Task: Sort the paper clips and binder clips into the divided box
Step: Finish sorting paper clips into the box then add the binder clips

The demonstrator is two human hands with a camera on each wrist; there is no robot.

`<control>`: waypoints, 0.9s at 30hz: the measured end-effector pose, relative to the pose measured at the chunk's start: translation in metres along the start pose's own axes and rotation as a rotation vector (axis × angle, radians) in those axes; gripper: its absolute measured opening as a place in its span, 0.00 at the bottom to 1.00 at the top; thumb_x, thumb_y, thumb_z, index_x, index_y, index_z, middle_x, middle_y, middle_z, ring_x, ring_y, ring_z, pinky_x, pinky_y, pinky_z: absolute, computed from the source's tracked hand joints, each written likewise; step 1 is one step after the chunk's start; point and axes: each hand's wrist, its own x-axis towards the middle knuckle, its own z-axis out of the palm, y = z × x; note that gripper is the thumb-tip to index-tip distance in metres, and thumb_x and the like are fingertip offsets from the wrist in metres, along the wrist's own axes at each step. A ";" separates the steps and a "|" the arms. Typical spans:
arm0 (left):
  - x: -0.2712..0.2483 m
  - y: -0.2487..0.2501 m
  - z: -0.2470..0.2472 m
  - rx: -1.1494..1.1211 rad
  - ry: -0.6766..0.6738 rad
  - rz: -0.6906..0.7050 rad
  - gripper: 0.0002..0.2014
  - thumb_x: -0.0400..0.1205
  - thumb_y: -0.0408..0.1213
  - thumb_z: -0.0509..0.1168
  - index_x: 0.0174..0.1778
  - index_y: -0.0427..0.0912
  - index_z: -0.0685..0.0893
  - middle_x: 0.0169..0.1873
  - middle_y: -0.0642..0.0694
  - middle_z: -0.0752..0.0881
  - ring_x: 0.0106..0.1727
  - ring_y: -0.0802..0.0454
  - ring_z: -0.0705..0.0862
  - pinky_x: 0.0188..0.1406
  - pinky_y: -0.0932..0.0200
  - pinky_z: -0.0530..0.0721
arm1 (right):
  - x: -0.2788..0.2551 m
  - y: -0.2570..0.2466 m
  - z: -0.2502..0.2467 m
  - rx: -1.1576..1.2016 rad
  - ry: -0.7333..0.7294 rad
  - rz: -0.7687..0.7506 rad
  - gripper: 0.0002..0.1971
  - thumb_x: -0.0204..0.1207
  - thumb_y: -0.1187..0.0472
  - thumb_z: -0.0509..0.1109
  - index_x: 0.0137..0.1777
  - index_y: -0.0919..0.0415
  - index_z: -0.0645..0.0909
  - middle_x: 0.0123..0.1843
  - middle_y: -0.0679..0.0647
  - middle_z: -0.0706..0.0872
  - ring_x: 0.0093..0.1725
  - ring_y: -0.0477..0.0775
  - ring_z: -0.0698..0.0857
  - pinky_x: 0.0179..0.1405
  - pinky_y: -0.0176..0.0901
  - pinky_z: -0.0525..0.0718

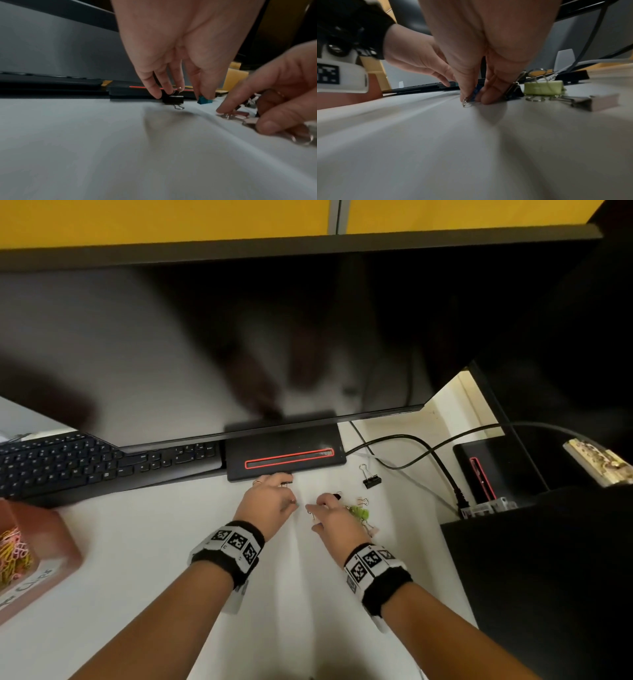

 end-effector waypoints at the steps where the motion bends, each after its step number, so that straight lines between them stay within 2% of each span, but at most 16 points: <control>1: 0.001 -0.001 0.001 0.022 -0.012 0.001 0.04 0.75 0.37 0.69 0.39 0.44 0.90 0.61 0.49 0.82 0.60 0.45 0.76 0.63 0.51 0.75 | 0.000 -0.001 0.002 -0.026 -0.003 -0.006 0.20 0.78 0.69 0.62 0.71 0.60 0.73 0.71 0.56 0.69 0.57 0.60 0.83 0.59 0.40 0.78; 3: -0.002 -0.007 0.004 0.055 0.021 0.003 0.03 0.74 0.34 0.70 0.39 0.44 0.90 0.51 0.48 0.85 0.55 0.43 0.77 0.58 0.47 0.78 | -0.001 -0.002 0.006 -0.025 -0.013 0.007 0.20 0.78 0.66 0.64 0.70 0.59 0.73 0.69 0.57 0.71 0.57 0.61 0.82 0.62 0.48 0.80; 5: -0.011 -0.015 0.007 0.047 0.065 -0.019 0.03 0.74 0.32 0.70 0.39 0.44 0.89 0.43 0.46 0.85 0.51 0.42 0.78 0.53 0.50 0.78 | -0.004 -0.005 0.012 0.010 -0.034 0.023 0.20 0.77 0.65 0.65 0.69 0.59 0.73 0.66 0.59 0.72 0.57 0.61 0.82 0.63 0.49 0.79; 8: -0.029 -0.025 0.008 -0.027 0.077 -0.046 0.03 0.74 0.30 0.70 0.39 0.42 0.89 0.42 0.44 0.82 0.48 0.45 0.77 0.50 0.60 0.70 | -0.012 -0.013 0.023 0.086 -0.079 0.027 0.19 0.76 0.67 0.66 0.67 0.60 0.75 0.64 0.59 0.73 0.54 0.61 0.82 0.63 0.50 0.79; 12: -0.057 -0.046 0.009 -0.197 0.119 -0.112 0.05 0.68 0.25 0.75 0.33 0.38 0.87 0.45 0.47 0.75 0.43 0.47 0.78 0.43 0.60 0.79 | -0.018 -0.028 0.034 0.094 -0.122 0.011 0.17 0.76 0.67 0.66 0.65 0.60 0.77 0.62 0.60 0.75 0.55 0.62 0.82 0.60 0.49 0.80; 15: -0.078 -0.060 0.004 -0.306 0.109 -0.211 0.06 0.67 0.25 0.76 0.32 0.38 0.88 0.42 0.51 0.75 0.40 0.54 0.78 0.42 0.77 0.75 | -0.022 -0.044 0.040 0.073 -0.156 -0.010 0.18 0.77 0.67 0.65 0.66 0.59 0.77 0.62 0.61 0.79 0.60 0.62 0.80 0.62 0.46 0.77; 18: -0.103 -0.070 -0.011 -0.351 0.080 -0.243 0.07 0.66 0.28 0.78 0.31 0.44 0.89 0.42 0.48 0.80 0.41 0.58 0.79 0.43 0.84 0.72 | -0.026 -0.066 0.050 0.016 -0.224 -0.049 0.19 0.78 0.66 0.64 0.68 0.59 0.76 0.64 0.61 0.80 0.63 0.61 0.78 0.63 0.43 0.71; 21: -0.135 -0.084 -0.042 -0.476 0.125 -0.325 0.06 0.67 0.29 0.77 0.32 0.45 0.90 0.44 0.49 0.82 0.43 0.60 0.82 0.43 0.82 0.74 | -0.026 -0.098 0.060 0.021 -0.225 -0.098 0.19 0.77 0.66 0.65 0.68 0.58 0.76 0.63 0.61 0.80 0.62 0.60 0.78 0.62 0.41 0.70; 23: -0.163 -0.096 -0.073 -0.562 0.228 -0.347 0.08 0.67 0.28 0.77 0.31 0.47 0.90 0.45 0.51 0.83 0.42 0.58 0.83 0.42 0.76 0.79 | -0.022 -0.129 0.068 0.071 -0.185 -0.138 0.19 0.76 0.66 0.66 0.68 0.59 0.77 0.60 0.61 0.82 0.59 0.58 0.80 0.60 0.39 0.71; 25: -0.194 -0.115 -0.113 -0.552 0.327 -0.355 0.10 0.68 0.28 0.76 0.32 0.50 0.90 0.45 0.53 0.83 0.43 0.58 0.83 0.44 0.69 0.82 | -0.013 -0.171 0.077 0.120 -0.155 -0.198 0.19 0.75 0.67 0.68 0.67 0.59 0.78 0.55 0.60 0.82 0.52 0.54 0.80 0.58 0.36 0.73; 27: -0.228 -0.146 -0.152 -0.458 0.428 -0.417 0.11 0.68 0.29 0.76 0.33 0.53 0.88 0.44 0.52 0.84 0.44 0.59 0.83 0.47 0.64 0.82 | 0.000 -0.222 0.088 0.155 -0.147 -0.283 0.19 0.74 0.66 0.69 0.66 0.59 0.79 0.51 0.57 0.81 0.47 0.50 0.78 0.59 0.40 0.76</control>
